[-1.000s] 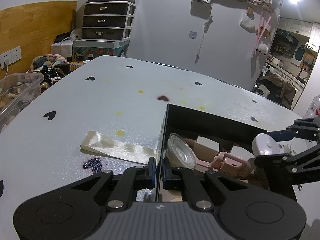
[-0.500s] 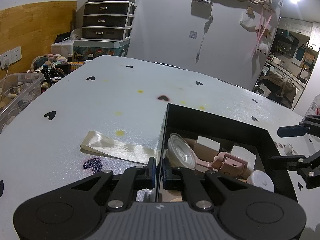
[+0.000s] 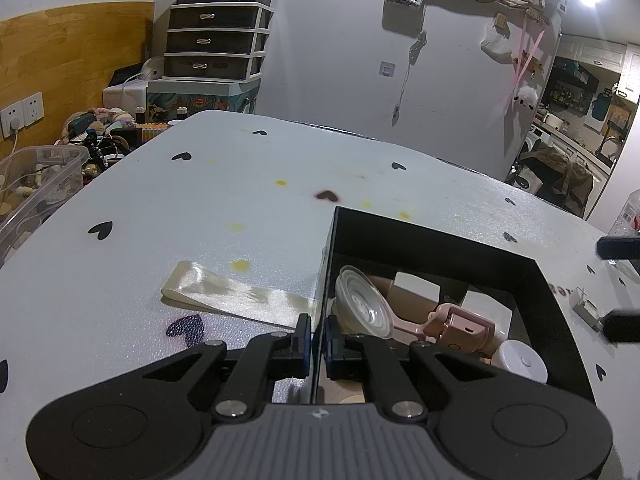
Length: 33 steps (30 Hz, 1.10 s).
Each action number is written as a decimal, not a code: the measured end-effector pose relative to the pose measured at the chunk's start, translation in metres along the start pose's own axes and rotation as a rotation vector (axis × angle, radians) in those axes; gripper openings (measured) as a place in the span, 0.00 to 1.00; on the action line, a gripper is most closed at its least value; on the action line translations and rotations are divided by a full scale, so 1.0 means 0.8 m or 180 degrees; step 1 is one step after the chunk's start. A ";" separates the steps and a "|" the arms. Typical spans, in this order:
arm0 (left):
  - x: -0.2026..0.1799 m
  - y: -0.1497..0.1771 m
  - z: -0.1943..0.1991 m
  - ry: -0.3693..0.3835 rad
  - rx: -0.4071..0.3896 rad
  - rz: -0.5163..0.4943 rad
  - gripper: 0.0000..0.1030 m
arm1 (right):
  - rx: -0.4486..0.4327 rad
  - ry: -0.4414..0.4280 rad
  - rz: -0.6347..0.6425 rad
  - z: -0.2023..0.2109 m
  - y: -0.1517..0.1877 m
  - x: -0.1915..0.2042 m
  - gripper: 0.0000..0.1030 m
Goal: Organize rigid objects
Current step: 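Move the right gripper to the grey metal tool and grasp it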
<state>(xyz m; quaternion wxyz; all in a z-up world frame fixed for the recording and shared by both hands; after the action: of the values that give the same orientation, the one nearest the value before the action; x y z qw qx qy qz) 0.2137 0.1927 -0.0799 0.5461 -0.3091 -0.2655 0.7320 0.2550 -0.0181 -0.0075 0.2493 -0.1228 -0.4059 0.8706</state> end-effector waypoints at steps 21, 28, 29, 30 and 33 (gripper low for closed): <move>0.003 0.001 -0.001 -0.0011 0.0004 -0.0009 0.06 | 0.0101 0.1737 -0.2019 0.017 0.162 -0.160 1.00; 0.004 0.001 -0.001 -0.0008 0.0005 -0.0008 0.06 | -0.0012 0.1618 -0.2324 0.003 0.188 -0.178 1.00; 0.003 0.001 -0.001 -0.0010 0.0004 -0.0008 0.06 | -0.0028 0.1644 -0.2306 0.001 0.189 -0.182 1.00; 0.003 0.001 -0.001 -0.0010 0.0004 -0.0007 0.06 | -0.0029 0.1667 -0.2279 -0.002 0.191 -0.187 1.00; 0.003 0.001 -0.001 -0.0012 0.0005 -0.0009 0.06 | 0.0009 0.1690 -0.2244 -0.011 0.190 -0.203 1.00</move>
<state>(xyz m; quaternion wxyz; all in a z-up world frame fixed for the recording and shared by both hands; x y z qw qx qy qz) 0.2134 0.1951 -0.0816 0.5469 -0.3068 -0.2663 0.7320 0.3451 -0.1817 -0.1282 0.6270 -0.1959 -0.3437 0.6711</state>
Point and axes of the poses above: each gripper's, at about its wrist camera, not at the fingertips, and z roughly against the way its jaws point, x to its left, y to its underside, the point moved 8 cm from there along -z, roughly the way its jaws point, and after that the axes turned 2 degrees about x, right-handed, at the moved point
